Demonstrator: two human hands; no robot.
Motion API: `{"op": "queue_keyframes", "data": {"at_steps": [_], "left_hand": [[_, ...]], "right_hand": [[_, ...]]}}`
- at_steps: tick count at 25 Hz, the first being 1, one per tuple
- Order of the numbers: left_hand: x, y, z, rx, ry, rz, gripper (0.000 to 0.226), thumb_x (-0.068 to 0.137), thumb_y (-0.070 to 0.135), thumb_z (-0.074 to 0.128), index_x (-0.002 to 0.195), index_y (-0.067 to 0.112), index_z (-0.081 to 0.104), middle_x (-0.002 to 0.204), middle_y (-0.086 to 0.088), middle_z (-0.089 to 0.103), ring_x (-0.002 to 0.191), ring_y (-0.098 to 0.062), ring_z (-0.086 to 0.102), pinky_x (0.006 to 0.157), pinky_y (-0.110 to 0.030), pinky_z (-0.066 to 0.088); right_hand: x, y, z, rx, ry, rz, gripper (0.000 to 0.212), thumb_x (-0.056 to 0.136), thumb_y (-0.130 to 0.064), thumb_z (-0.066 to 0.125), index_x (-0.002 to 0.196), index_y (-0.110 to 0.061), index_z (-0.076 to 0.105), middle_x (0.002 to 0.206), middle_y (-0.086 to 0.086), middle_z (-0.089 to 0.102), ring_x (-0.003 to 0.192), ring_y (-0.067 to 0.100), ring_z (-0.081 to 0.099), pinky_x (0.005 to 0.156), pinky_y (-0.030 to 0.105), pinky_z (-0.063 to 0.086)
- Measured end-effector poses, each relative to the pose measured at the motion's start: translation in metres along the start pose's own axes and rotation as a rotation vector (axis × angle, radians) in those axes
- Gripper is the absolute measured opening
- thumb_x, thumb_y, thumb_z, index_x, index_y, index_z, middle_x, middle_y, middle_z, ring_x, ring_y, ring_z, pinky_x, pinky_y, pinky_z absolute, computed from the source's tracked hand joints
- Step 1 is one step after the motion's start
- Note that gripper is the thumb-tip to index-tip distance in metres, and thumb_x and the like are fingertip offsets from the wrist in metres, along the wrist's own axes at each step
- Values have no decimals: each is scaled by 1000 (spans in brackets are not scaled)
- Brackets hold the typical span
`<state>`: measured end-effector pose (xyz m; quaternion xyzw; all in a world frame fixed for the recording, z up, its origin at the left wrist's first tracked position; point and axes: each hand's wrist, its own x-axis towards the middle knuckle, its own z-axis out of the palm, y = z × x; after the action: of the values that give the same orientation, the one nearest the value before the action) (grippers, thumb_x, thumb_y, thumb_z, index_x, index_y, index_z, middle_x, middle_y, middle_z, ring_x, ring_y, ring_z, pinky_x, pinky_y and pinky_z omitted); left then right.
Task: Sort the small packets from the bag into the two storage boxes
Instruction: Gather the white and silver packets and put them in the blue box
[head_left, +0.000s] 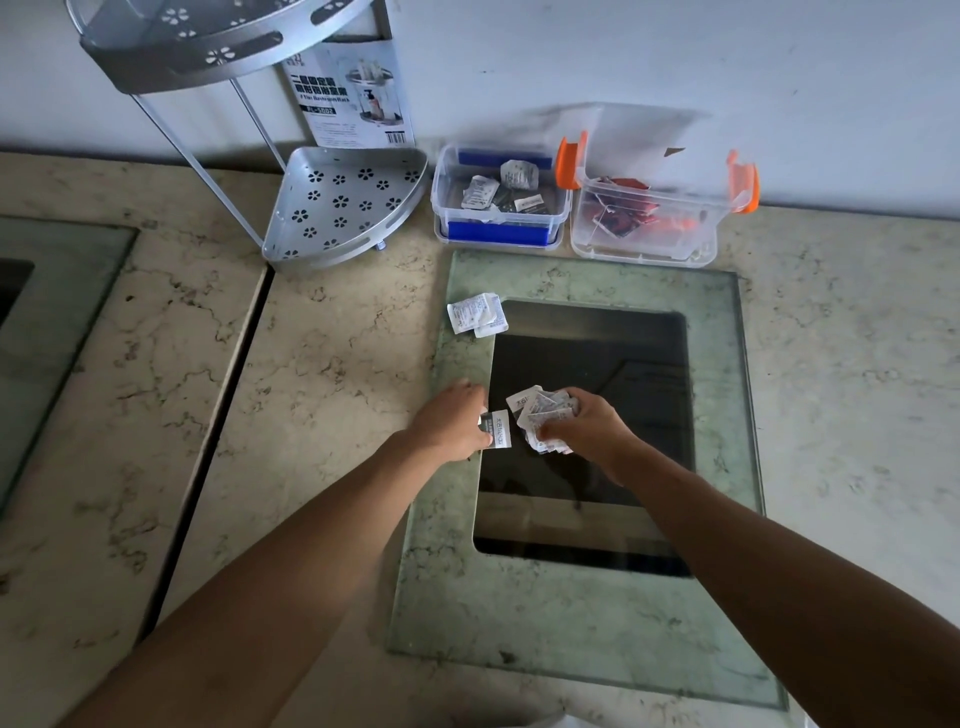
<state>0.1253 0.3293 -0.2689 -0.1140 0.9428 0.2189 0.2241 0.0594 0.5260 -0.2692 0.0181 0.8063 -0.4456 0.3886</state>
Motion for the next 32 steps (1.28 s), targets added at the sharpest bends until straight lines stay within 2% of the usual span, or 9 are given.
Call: {"op": "queue_keyframes", "data": {"at_steps": [9,12,14,18,20,25,28,30,32], "left_hand": [[14,-4,-11,-166,-50,-81,20,74,17,77,88,8,66,96,-10,72,86,-26,68,61,-29,48],[14,-6,-6,-559,-24,-261,28,72,13,78,96,11,64,90,-6,66,71,-19,61,50,-24,40],[13,-2,-7,-1000,-3,-410,11,79,7,72,87,7,64,80,-12,63,60,-21,57,52,-24,39],[13,10,-14,-1616,-70,-522,15,84,3,57,96,0,66,89,-21,65,84,-34,65,83,-43,53],[16,12,-20,-1769,-125,-440,26,83,7,51,103,-1,65,104,-24,63,96,-36,62,100,-49,48],[17,3,-37,-2101,-153,-244,34,77,32,61,103,12,73,95,-13,67,86,-28,64,83,-42,51],[25,-11,-38,-2100,-87,-189,30,84,15,59,110,15,73,99,-14,72,84,-27,69,78,-39,57],[34,-22,-38,-2128,-88,-210,35,82,4,51,109,10,72,101,-16,73,85,-30,71,79,-41,59],[40,-32,-37,-2114,-74,-197,38,79,-2,48,104,8,75,105,-20,71,92,-35,70,86,-48,58]], "right_hand": [[2,-3,11,71,-50,36,23,75,-18,79,97,-17,72,93,5,77,86,22,75,80,37,61],[5,-5,11,164,-61,47,29,72,-19,80,99,-14,73,96,12,77,87,27,75,76,36,60],[4,-10,11,316,-100,54,30,76,-20,78,104,-11,72,98,13,77,84,25,75,71,33,56],[4,-38,28,474,-150,81,32,86,-25,67,112,-8,68,102,15,75,85,25,71,66,32,52],[12,-56,42,440,-80,137,27,87,-25,60,107,-8,68,103,17,74,85,26,69,70,34,54],[33,-89,59,90,-63,80,39,90,-37,37,101,-9,61,114,17,61,101,29,56,84,40,47],[45,-88,58,-380,-57,-232,56,96,-39,22,126,-4,55,128,20,49,128,38,38,110,51,30],[58,-90,54,-497,-16,-389,57,95,-37,23,128,-6,58,134,21,51,130,38,39,111,47,26],[74,-92,49,-454,44,-400,48,96,-42,32,119,-15,65,123,11,60,119,29,52,102,39,37]]}}
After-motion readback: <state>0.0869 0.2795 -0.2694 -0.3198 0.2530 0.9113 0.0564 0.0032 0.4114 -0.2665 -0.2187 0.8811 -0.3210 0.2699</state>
